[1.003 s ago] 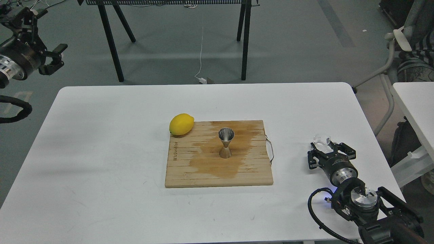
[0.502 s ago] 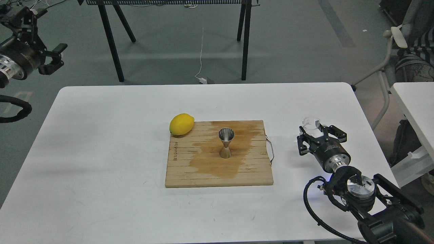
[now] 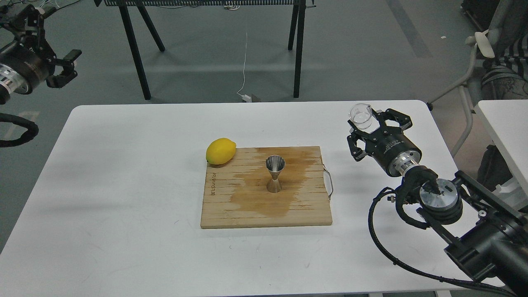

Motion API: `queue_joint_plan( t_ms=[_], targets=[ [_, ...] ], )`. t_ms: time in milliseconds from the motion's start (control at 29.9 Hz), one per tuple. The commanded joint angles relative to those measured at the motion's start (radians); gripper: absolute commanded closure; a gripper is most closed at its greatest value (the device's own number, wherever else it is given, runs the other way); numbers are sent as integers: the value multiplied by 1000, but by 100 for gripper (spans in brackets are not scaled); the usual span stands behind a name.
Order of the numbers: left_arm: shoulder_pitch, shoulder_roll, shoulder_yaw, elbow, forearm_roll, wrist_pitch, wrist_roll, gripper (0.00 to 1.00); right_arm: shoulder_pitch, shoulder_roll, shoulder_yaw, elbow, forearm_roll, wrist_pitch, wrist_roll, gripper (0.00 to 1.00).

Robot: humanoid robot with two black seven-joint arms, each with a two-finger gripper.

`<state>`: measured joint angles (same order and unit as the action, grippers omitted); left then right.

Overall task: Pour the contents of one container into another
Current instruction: 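Carry the glass cup with the right gripper above the jigger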

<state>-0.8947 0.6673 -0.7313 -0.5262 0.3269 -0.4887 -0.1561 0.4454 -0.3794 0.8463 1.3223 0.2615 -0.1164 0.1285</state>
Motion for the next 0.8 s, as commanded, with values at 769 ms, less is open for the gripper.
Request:
queue_joint_plan(
  t_ms=[769],
  targets=[
    [-26,21,0,0,-19,0,4,0,190,57,-285,-3,-19,-45,-23,98]
  ],
)
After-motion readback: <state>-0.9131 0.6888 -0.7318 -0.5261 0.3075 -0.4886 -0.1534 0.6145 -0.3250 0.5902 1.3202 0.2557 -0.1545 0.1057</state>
